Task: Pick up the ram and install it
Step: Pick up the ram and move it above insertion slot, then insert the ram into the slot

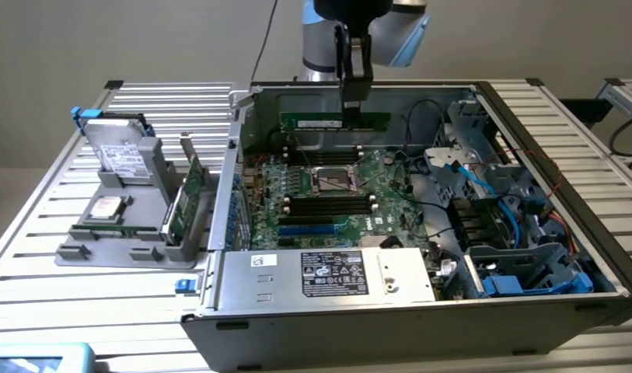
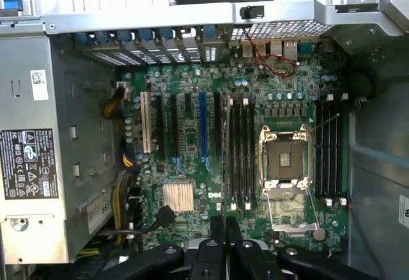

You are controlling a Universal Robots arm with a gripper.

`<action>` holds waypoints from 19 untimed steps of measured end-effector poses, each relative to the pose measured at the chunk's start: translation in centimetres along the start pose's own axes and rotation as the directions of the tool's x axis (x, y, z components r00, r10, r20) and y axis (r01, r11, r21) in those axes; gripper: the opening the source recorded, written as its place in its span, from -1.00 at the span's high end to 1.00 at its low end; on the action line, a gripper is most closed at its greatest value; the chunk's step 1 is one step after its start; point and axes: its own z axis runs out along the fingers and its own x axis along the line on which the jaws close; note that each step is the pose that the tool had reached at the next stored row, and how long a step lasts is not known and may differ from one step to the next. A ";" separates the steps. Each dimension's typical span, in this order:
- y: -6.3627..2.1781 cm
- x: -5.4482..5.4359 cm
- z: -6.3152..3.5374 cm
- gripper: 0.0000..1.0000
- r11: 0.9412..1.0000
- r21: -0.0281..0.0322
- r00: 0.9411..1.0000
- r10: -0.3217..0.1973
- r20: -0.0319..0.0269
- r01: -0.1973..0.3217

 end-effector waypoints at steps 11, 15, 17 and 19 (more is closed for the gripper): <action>-0.07 -2.6 0.39 0.74 1.000 0.000 1.000 -0.013 0.001 0.013; -0.01 -3.1 0.87 0.74 1.000 0.001 1.000 -0.027 0.002 0.027; 0.04 -3.5 1.16 0.74 0.999 0.001 0.999 -0.035 0.003 0.035; 0.07 -3.7 1.41 0.74 0.999 0.001 0.999 -0.040 0.004 0.040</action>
